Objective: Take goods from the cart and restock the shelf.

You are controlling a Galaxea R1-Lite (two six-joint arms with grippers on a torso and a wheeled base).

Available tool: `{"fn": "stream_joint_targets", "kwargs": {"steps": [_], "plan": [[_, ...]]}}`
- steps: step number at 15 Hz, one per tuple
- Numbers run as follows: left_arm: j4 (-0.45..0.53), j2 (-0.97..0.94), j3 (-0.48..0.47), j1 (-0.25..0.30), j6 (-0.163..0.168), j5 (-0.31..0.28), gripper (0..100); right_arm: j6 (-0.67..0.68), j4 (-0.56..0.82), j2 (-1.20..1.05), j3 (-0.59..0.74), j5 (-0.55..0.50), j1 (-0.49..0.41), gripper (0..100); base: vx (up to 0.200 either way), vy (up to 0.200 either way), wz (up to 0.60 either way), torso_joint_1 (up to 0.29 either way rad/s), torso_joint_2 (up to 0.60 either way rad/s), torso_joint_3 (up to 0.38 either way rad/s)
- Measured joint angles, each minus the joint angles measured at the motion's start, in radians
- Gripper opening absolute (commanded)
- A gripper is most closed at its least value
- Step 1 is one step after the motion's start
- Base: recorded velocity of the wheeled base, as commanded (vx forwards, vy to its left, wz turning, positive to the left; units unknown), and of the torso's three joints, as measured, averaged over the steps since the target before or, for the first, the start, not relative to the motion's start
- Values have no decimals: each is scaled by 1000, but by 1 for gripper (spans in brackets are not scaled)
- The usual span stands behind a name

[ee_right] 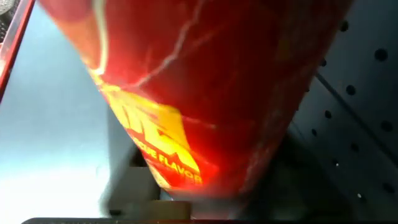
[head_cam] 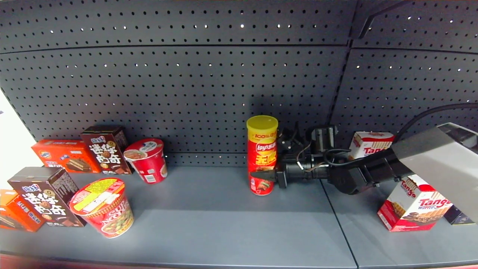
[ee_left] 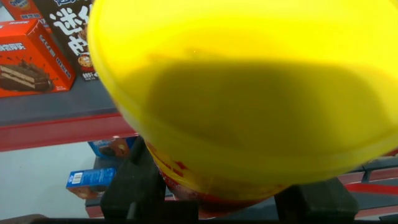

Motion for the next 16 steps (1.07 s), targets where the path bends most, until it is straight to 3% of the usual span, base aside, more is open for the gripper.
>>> {"fn": "stream_joint_targets", "kwargs": {"steps": [7, 11, 16], "plan": [[-3, 0, 4, -1, 0, 0, 0, 4, 25, -145, 128, -111, 31, 0, 0, 0, 0, 0, 0, 0], [-7, 0, 1, -1, -45, 2, 0, 21, 48, -314, 243, -248, 94, 0, 0, 0, 0, 0, 0, 0], [-7, -1, -3, 1, -44, 13, 0, 126, -112, -470, 459, -310, 145, 0, 0, 0, 0, 0, 0, 0]]}}
